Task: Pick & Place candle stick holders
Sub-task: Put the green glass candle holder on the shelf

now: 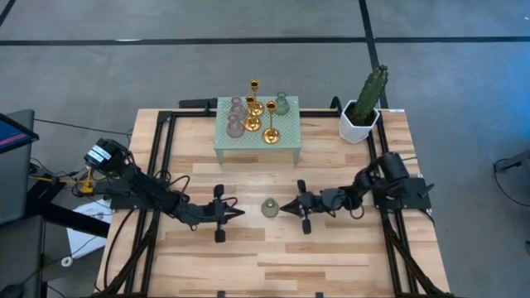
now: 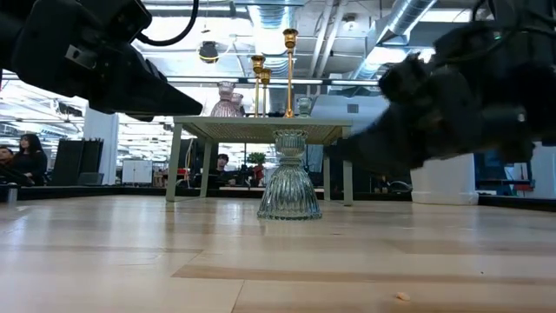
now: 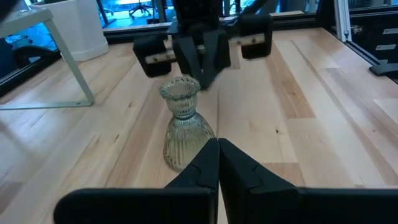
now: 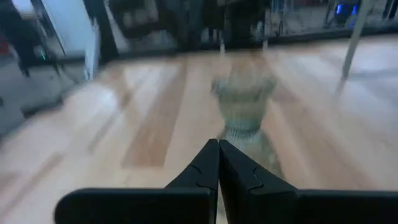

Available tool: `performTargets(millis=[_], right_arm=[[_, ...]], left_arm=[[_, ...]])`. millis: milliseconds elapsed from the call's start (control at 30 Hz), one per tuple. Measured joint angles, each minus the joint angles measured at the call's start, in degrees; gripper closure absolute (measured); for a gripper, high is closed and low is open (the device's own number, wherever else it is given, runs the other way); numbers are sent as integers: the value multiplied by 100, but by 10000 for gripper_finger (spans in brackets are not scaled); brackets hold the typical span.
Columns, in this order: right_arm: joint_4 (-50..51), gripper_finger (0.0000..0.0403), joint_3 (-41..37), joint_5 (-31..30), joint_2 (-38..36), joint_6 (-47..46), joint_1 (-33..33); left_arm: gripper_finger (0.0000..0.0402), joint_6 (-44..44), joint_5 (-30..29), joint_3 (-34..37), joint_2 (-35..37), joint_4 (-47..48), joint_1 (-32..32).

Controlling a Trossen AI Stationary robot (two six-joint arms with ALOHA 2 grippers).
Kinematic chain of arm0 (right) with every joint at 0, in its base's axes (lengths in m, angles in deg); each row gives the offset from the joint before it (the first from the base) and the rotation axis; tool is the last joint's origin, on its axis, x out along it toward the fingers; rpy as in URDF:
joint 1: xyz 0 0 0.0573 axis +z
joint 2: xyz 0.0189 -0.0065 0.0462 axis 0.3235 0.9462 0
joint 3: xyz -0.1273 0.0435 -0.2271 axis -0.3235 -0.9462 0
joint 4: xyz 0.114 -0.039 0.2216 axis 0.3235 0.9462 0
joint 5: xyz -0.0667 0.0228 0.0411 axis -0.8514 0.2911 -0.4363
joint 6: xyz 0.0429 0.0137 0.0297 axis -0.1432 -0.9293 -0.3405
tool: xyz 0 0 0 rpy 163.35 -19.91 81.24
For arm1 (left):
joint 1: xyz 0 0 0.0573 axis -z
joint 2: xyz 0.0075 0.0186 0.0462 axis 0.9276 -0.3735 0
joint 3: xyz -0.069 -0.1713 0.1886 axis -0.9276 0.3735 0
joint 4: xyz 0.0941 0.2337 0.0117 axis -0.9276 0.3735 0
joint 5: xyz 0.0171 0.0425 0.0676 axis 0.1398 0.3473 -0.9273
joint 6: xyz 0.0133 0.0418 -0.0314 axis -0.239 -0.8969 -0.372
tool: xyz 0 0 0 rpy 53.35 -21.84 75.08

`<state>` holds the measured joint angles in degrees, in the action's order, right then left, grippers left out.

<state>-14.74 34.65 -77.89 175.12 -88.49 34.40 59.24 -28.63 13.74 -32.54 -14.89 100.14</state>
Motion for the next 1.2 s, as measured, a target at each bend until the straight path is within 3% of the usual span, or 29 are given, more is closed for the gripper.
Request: performTargets(millis=[200,600,733,1033,1200], right_arm=[[591,403,307,40,-34,712,4],[907,387,317,-162,-66,67,-110],[933,330,424,-175,-66,84,-105],[933,161,609,-192,-66,86,-98],[1152,105,811,-192,-66,86,-151]], left_arm=[[398,0,1,3,-2,17,1],[396,1,0,15,-4,22,0],[398,2,0,17,-4,22,0],[398,2,2,17,-7,22,1],[396,2,2,20,-7,22,0]])
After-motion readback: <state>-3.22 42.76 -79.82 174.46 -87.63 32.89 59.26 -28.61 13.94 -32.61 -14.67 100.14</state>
